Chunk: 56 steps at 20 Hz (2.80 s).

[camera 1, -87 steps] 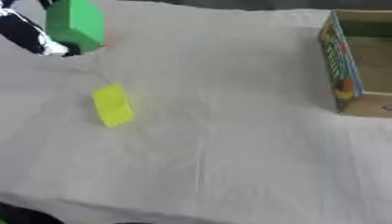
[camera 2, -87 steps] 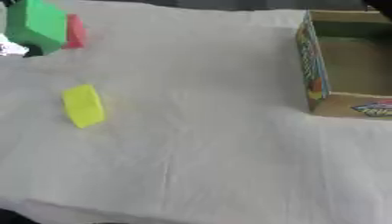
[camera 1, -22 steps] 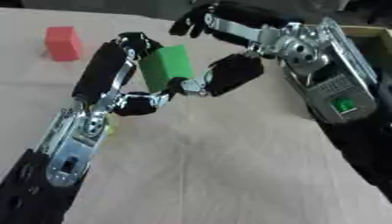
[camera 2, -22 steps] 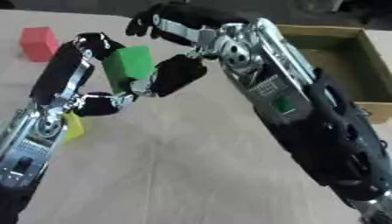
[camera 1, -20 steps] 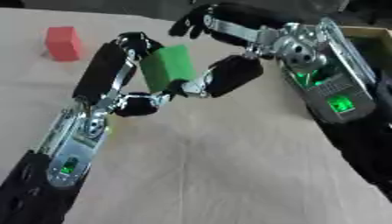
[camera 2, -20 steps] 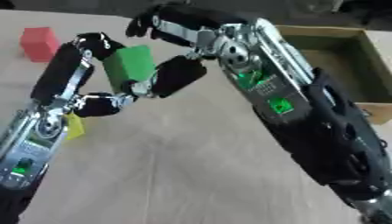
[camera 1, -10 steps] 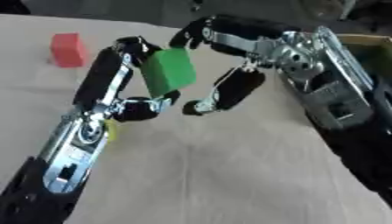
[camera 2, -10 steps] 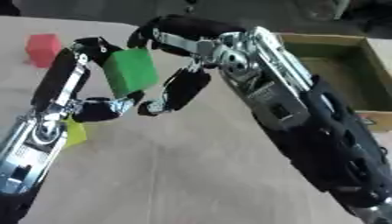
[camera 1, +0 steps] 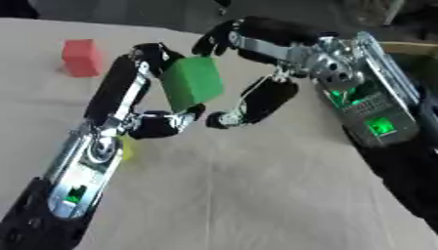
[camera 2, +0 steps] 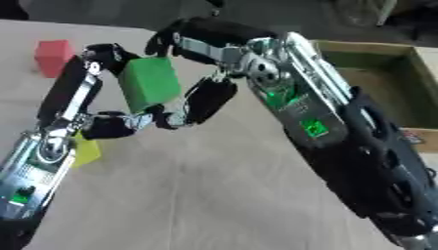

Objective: Pick up the objects with one hand, pass them to the other hand, and then place them into the box on the other side of the table.

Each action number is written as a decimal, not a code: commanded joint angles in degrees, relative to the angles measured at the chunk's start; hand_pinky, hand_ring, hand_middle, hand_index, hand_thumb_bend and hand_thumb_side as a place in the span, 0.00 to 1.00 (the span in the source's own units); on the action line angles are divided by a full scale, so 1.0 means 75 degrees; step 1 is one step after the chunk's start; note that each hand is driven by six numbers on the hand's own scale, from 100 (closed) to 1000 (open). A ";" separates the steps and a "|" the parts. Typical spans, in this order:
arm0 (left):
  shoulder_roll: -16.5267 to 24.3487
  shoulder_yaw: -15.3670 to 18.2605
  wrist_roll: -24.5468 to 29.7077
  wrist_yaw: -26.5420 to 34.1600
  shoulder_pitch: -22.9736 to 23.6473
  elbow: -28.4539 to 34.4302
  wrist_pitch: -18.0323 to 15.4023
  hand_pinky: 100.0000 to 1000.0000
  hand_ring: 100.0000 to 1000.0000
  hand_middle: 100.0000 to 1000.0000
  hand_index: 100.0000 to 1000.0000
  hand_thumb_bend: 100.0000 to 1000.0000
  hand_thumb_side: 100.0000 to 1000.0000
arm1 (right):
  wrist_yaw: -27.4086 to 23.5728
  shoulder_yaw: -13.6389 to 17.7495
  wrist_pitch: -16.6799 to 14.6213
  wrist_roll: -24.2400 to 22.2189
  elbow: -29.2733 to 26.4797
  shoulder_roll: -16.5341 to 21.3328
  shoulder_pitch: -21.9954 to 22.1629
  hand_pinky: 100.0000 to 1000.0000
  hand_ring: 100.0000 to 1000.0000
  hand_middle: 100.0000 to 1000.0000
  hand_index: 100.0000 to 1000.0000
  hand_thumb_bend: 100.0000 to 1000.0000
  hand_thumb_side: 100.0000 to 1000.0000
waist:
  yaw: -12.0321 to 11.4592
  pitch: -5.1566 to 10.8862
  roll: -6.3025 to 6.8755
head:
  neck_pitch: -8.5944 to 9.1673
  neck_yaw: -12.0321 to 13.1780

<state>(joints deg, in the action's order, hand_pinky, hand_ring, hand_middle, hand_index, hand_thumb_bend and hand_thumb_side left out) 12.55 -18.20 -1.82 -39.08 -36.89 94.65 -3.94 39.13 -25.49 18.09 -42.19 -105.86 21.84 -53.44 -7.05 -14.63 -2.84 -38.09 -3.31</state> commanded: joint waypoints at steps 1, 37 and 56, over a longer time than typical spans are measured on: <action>0.0061 0.0002 0.0070 0.0085 -0.0131 0.0247 -0.0054 0.48 0.47 0.41 0.46 0.00 0.00 | 0.0059 0.0068 0.0061 0.0110 -0.0023 0.0022 -0.0104 0.87 0.83 0.81 0.87 0.51 0.22 | -0.0004 0.0175 0.0033 | 0.0067 0.0042; 0.0007 -0.0053 0.0367 0.0564 -0.0141 0.0475 -0.0275 0.45 0.46 0.41 0.46 0.00 0.00 | -0.0212 0.0011 0.0258 0.0598 -0.0105 0.0021 -0.0117 0.84 0.74 0.70 0.76 0.33 0.05 | -0.0043 0.0131 0.0023 | 0.0156 0.0069; 0.0073 -0.0004 -0.0108 0.0235 -0.0087 0.0458 -0.0104 0.64 0.68 0.65 0.78 0.43 0.06 | -0.0704 0.0053 0.0528 0.1086 -0.0213 0.0147 -0.0066 0.83 0.69 0.50 0.54 0.22 0.00 | -0.0040 0.0129 0.0040 | 0.0034 -0.0071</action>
<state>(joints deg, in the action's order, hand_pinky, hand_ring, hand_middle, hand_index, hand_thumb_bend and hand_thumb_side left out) 12.52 -18.57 -1.96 -36.52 -36.93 97.48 -5.03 34.45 -25.78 21.93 -34.34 -106.05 21.92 -52.95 -7.37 -14.65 -2.84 -37.68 -3.69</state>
